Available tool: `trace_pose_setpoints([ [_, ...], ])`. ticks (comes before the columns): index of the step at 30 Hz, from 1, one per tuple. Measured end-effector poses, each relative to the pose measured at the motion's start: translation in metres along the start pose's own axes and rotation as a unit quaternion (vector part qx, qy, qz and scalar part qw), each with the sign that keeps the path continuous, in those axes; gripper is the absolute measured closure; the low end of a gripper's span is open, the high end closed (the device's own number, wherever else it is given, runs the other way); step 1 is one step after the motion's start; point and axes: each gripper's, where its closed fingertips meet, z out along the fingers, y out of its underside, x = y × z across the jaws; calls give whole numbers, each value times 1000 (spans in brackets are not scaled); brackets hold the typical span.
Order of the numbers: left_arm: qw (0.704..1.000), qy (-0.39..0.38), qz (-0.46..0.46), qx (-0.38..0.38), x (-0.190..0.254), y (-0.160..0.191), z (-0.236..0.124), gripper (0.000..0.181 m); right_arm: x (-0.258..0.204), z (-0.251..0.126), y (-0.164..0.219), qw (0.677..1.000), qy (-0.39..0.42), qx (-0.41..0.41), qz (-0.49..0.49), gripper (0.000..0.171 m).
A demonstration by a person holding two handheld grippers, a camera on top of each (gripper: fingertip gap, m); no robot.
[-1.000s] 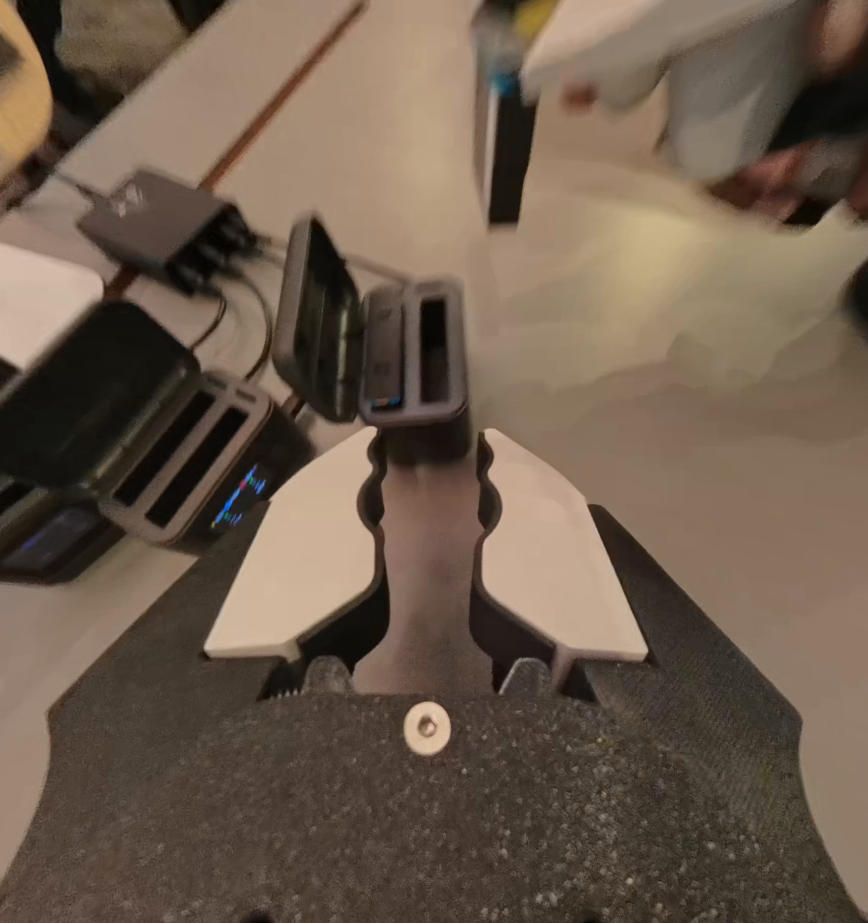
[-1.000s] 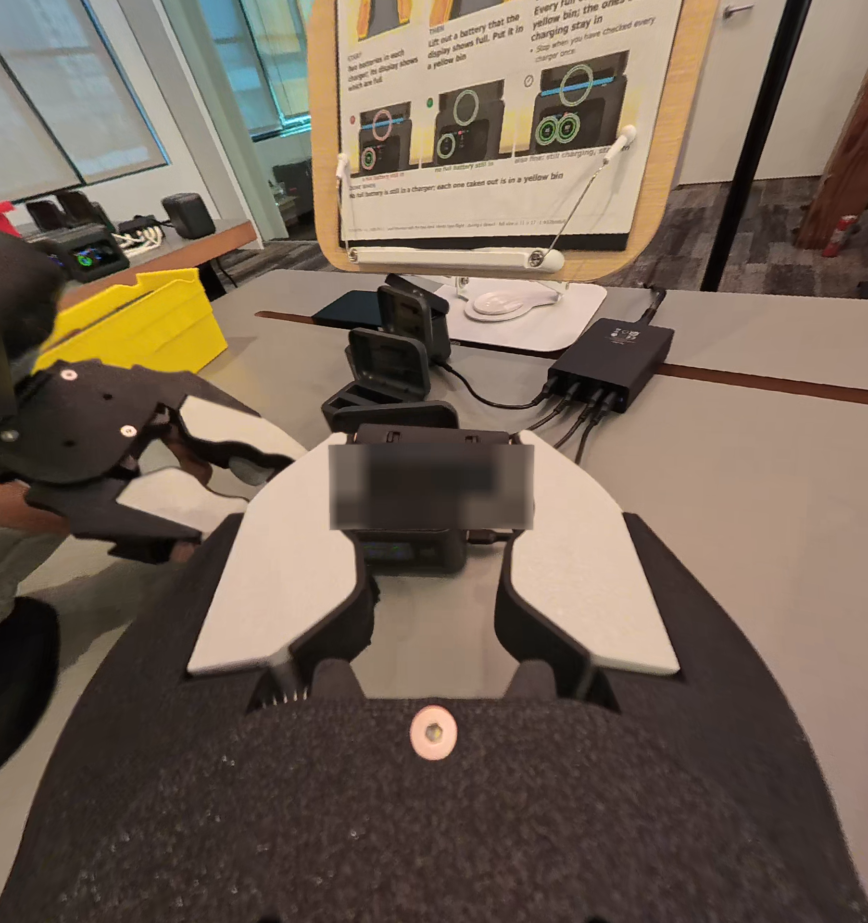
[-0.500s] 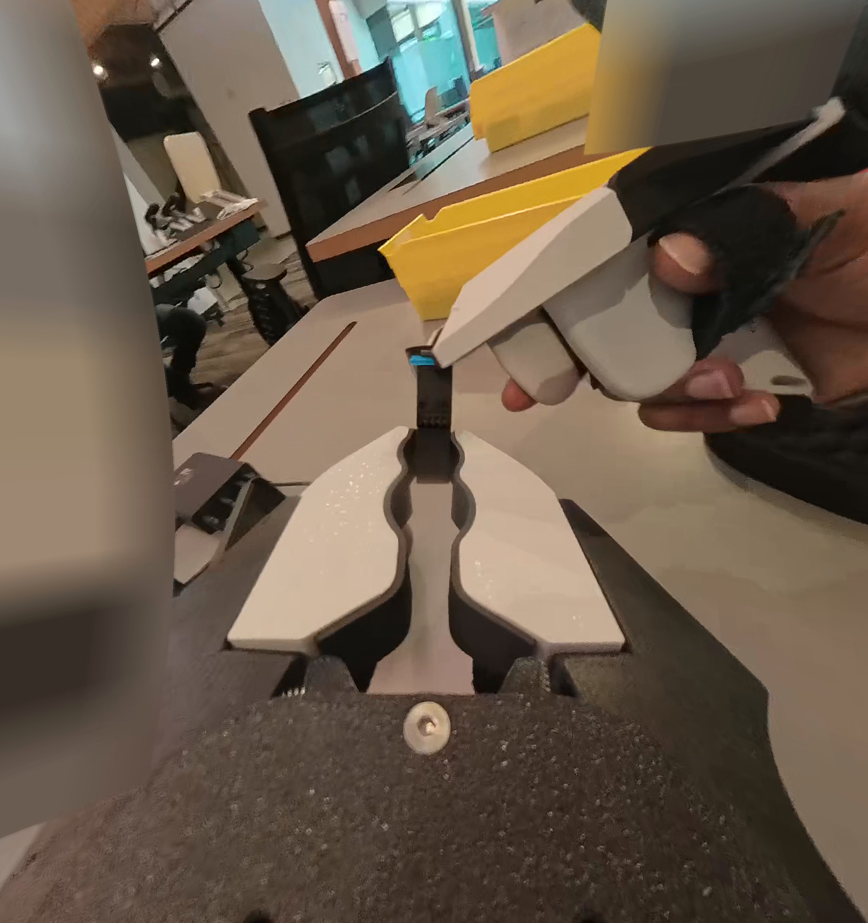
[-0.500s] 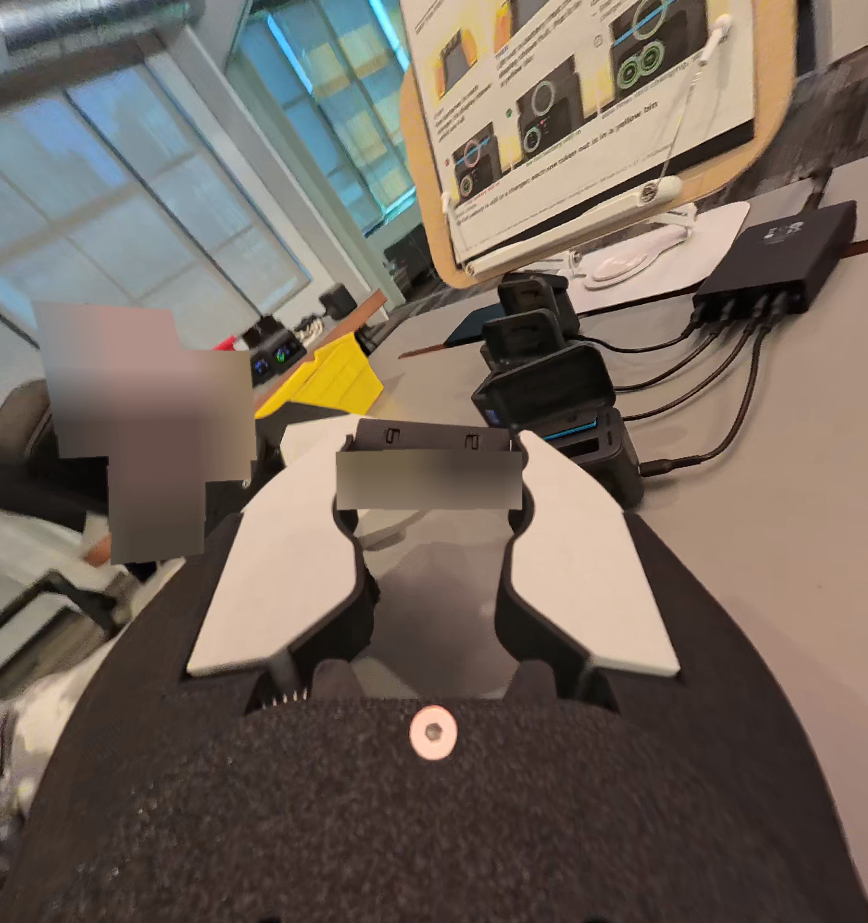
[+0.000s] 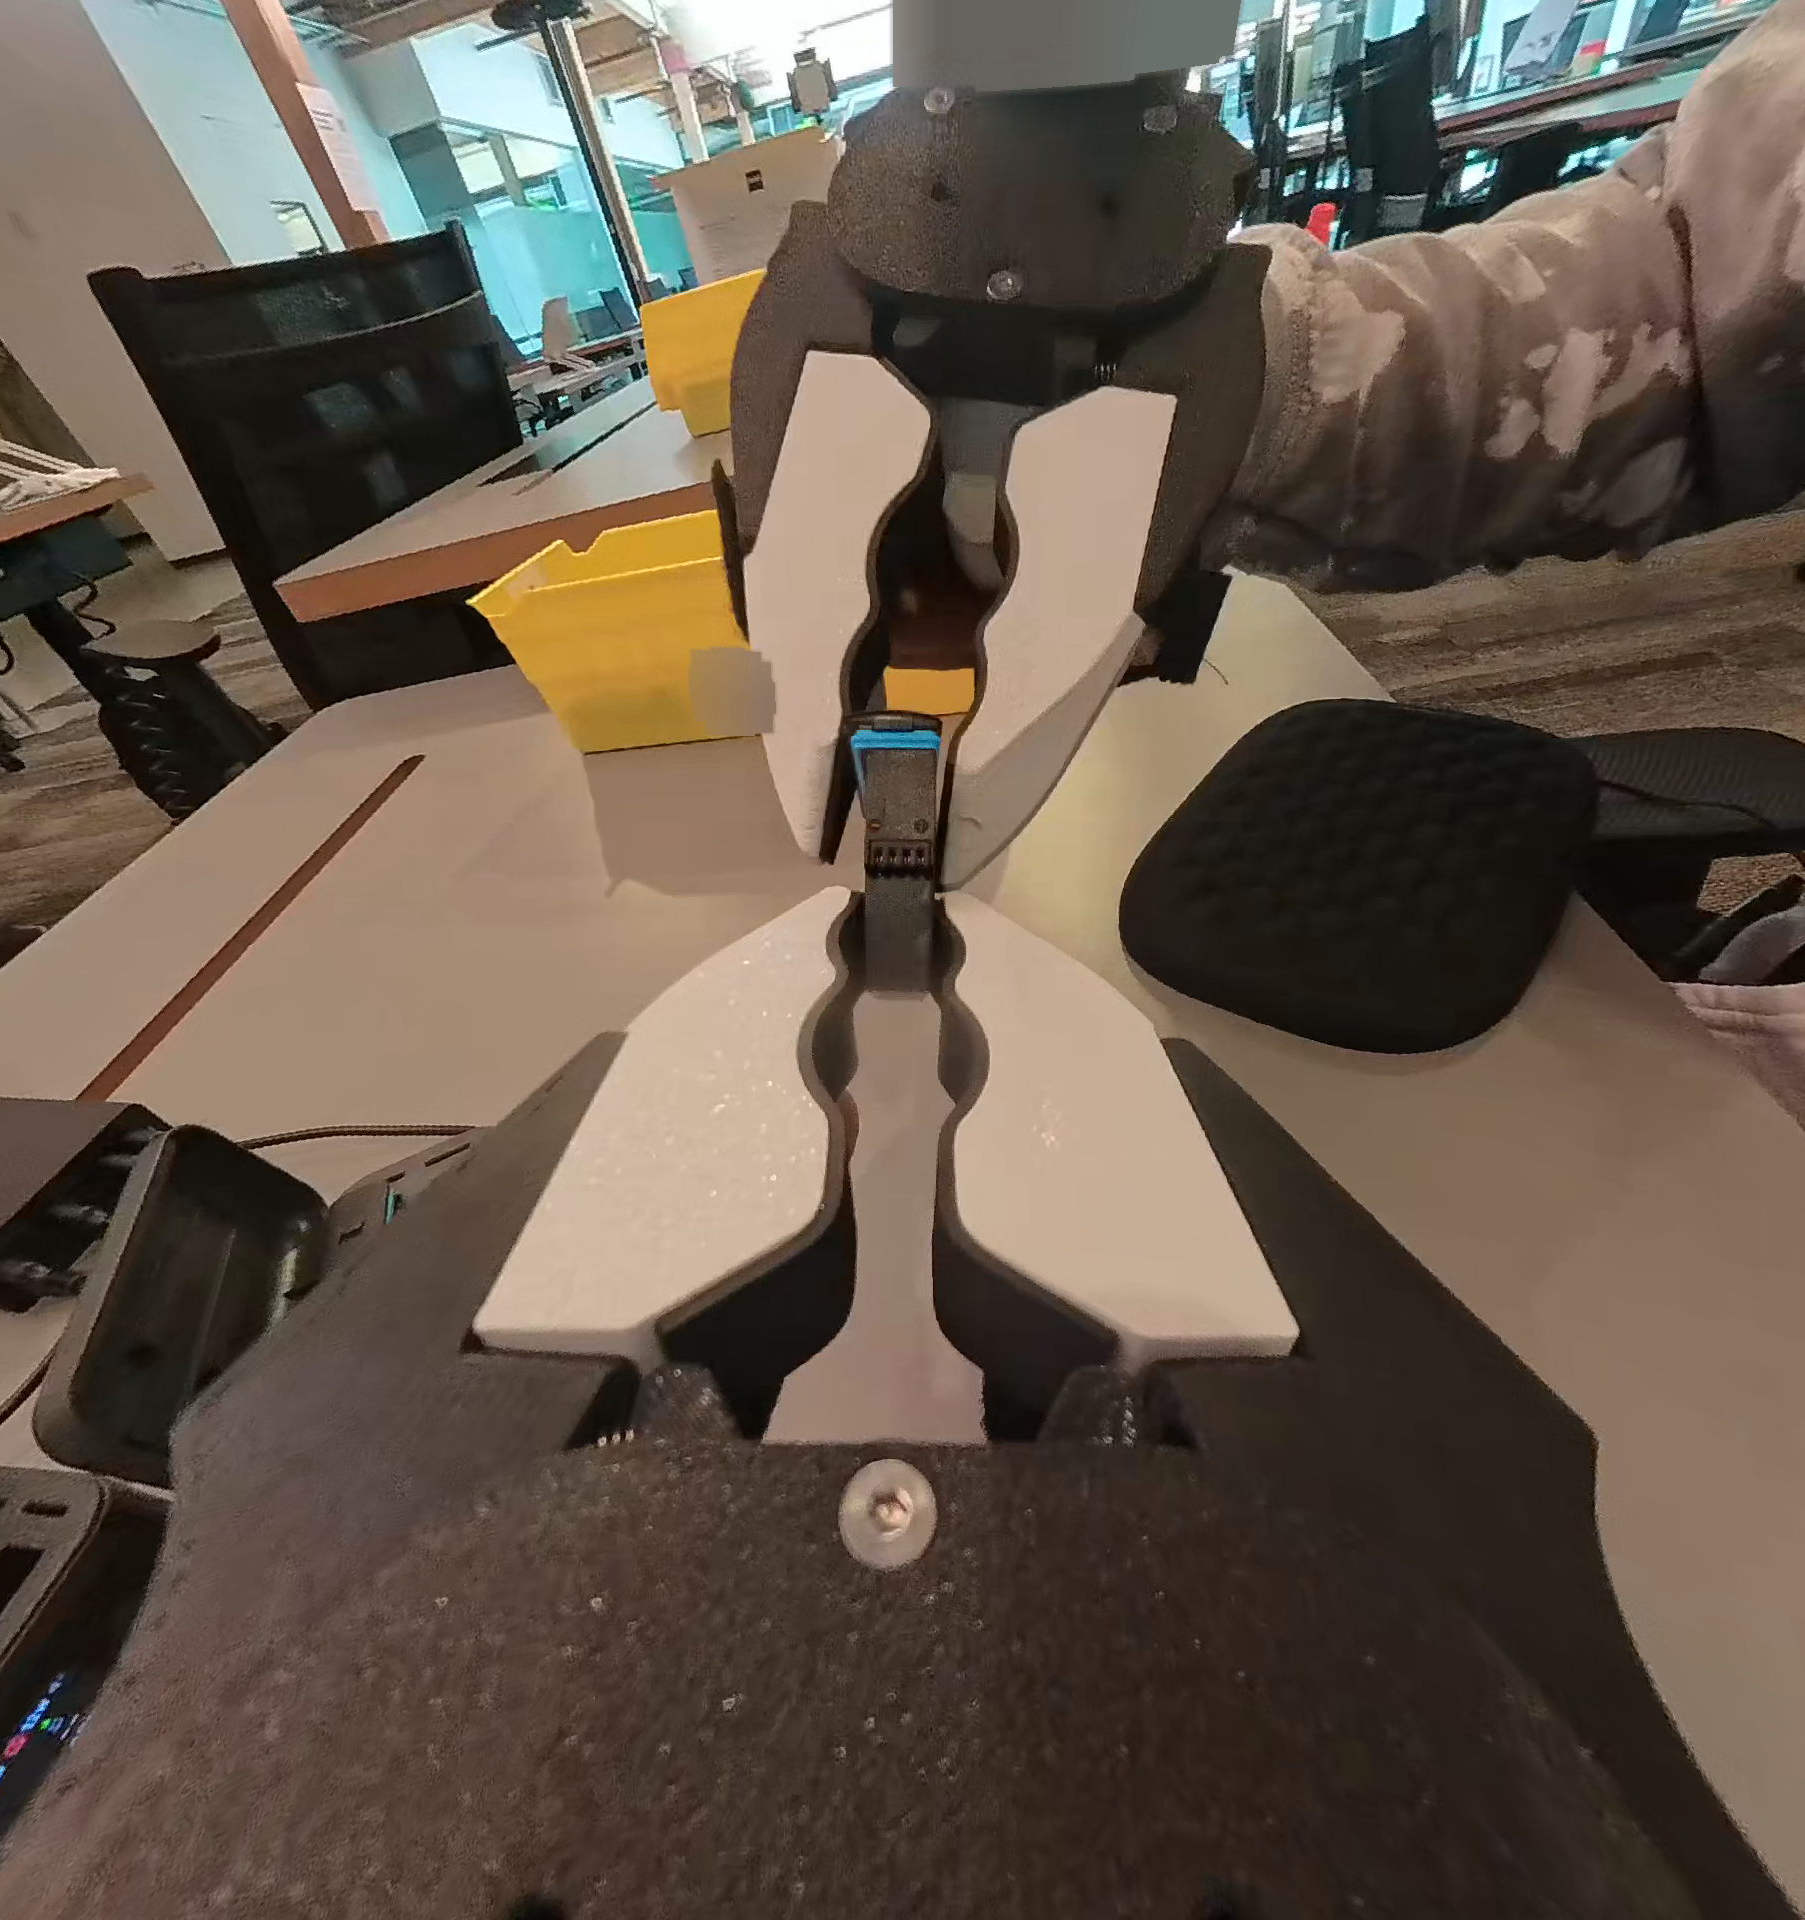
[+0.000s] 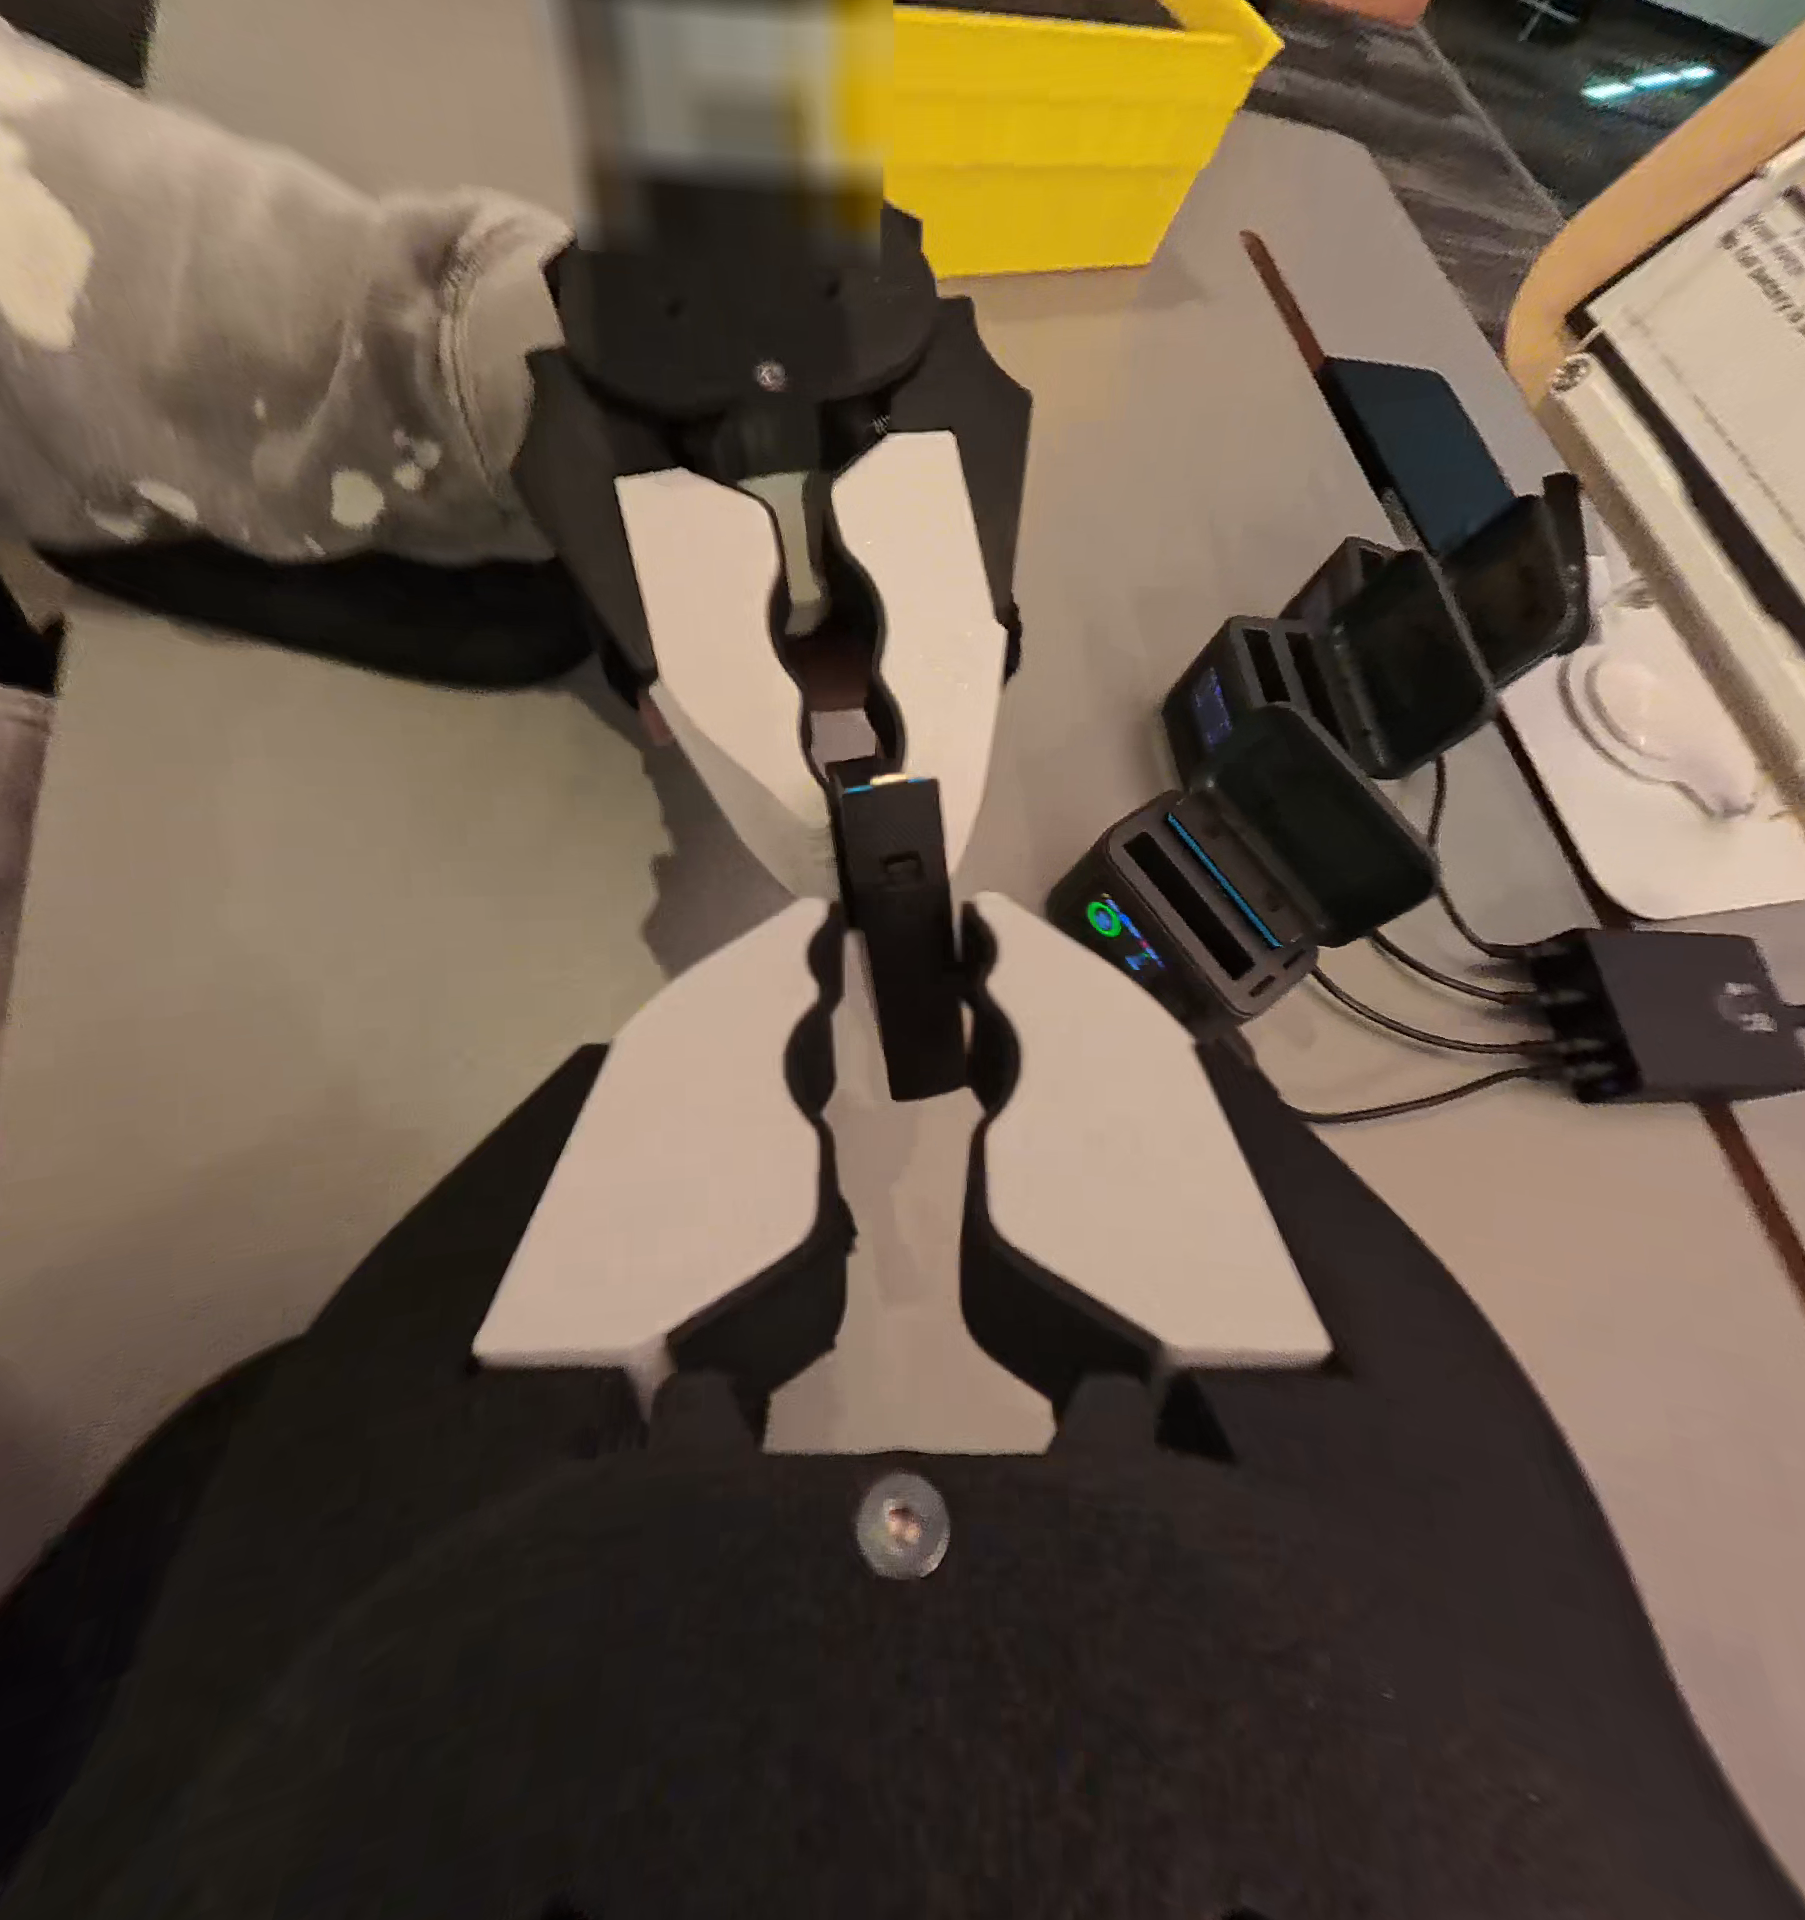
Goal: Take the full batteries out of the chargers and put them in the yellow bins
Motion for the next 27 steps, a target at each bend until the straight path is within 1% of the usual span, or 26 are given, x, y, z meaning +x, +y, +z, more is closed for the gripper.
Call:
trace_pose_setpoints([
  [2, 1000, 7, -2, 3, 2, -1, 0, 170, -1, -1, 2, 1000, -8, -10, -10, 154],
  [6, 1000, 3, -4, 23, 3, -7, 3, 170, -2, -11, 1, 999, -23, -28, -33, 156],
  [7, 1000, -7, -3, 18, 0, -4, 3, 168, 1, -18, 2, 998, -23, -42, -39, 156],
  [8, 1000, -17, -2, 10, -4, 0, 2, 161, 10, -28, 4, 997, -13, -57, -48, 156],
  [10, 999, -51, -13, 2, -19, 7, -1, 157, 38, -57, 6, 994, 23, -87, -61, 156],
  [12, 995, -103, -15, -6, -39, 13, -6, 153, 75, -95, 10, 987, 69, -125, -68, 156],
  [15, 984, -178, -21, -7, -65, 16, -18, 151, 140, -158, 29, 966, 143, -203, -73, 156],
  [18, 973, -228, -28, -1, -83, 17, -30, 152, 191, -213, 73, 935, 184, -300, -51, 157],
  [20, 967, -254, -28, -2, -91, 19, -37, 153, 209, -237, 115, 917, 176, -357, -27, 156],
  [22, 962, -270, -30, -6, -96, 23, -41, 155, 207, -246, 159, 910, 135, -392, 6, 156],
  [24, 957, -287, -26, -12, -101, 27, -44, 157, 198, -247, 201, 899, 95, -427, 28, 156],
  [27, 953, -300, -28, -18, -105, 33, -46, 158, 183, -238, 247, 888, 54, -456, 38, 156],
])
